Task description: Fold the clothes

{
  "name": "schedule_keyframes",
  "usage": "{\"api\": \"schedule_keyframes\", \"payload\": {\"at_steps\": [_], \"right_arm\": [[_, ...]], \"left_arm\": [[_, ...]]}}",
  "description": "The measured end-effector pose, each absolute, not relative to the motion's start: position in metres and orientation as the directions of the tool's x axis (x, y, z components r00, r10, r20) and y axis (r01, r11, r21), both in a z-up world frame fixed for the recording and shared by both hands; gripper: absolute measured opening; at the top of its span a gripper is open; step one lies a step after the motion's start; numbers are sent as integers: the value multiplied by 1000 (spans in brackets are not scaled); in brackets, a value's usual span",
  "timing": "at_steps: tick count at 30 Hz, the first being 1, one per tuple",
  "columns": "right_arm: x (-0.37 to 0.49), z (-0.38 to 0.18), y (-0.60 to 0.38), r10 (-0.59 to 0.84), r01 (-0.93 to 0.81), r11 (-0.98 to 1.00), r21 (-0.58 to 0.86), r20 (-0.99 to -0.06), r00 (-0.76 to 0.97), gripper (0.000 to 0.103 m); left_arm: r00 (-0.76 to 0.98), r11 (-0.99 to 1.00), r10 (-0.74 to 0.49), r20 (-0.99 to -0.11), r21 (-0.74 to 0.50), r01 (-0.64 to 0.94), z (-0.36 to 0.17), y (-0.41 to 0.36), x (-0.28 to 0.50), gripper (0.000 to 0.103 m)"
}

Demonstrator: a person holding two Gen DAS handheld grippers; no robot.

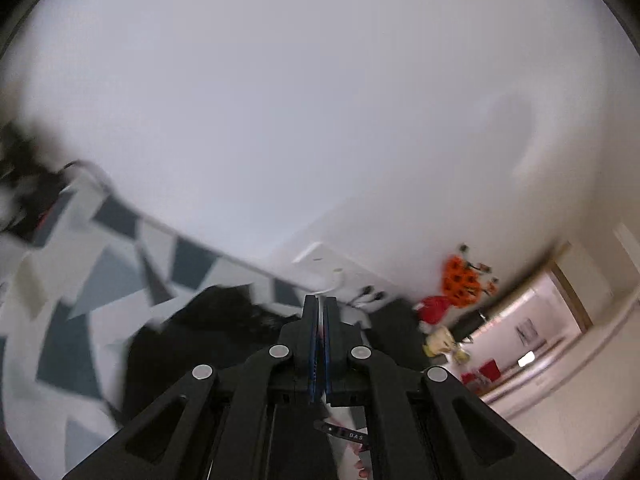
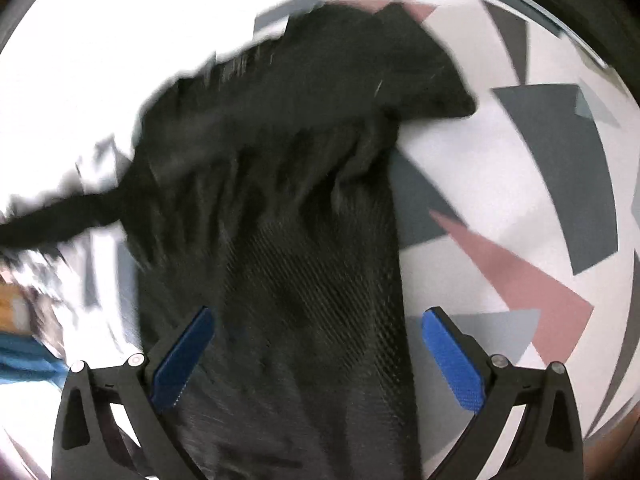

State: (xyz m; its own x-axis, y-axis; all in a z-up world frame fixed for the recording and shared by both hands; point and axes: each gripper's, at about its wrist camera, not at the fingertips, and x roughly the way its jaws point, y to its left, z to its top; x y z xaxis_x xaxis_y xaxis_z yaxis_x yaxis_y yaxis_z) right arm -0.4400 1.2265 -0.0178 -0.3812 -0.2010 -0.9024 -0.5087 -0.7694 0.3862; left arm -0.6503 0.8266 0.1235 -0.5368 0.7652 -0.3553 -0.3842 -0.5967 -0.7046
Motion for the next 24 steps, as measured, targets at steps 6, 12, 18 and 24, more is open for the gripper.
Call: {"api": "schedule_keyframes", "payload": {"at_steps": [6, 12, 18, 24], "right_arm": [[-443, 14, 1251, -122, -528, -754, 391, -873, -472, 103], [-418, 17, 1265, -108, -528, -748, 402, -859, -501, 103], [-404, 16, 1244, -90, -504, -789, 352, -878, -471, 103], [-426, -2, 1218, -151, -490, -787, 374, -887, -436, 103]], "left_arm": [[-390, -527, 846, -364, -681, -508, 125, 888, -675, 2], [-415, -677, 733, -539, -516, -525, 79, 889, -676, 9], [-398, -813, 541, -740, -341, -471, -15, 822, -639, 51], [-358, -845, 470, -807, -294, -447, -63, 815, -628, 51]]}}
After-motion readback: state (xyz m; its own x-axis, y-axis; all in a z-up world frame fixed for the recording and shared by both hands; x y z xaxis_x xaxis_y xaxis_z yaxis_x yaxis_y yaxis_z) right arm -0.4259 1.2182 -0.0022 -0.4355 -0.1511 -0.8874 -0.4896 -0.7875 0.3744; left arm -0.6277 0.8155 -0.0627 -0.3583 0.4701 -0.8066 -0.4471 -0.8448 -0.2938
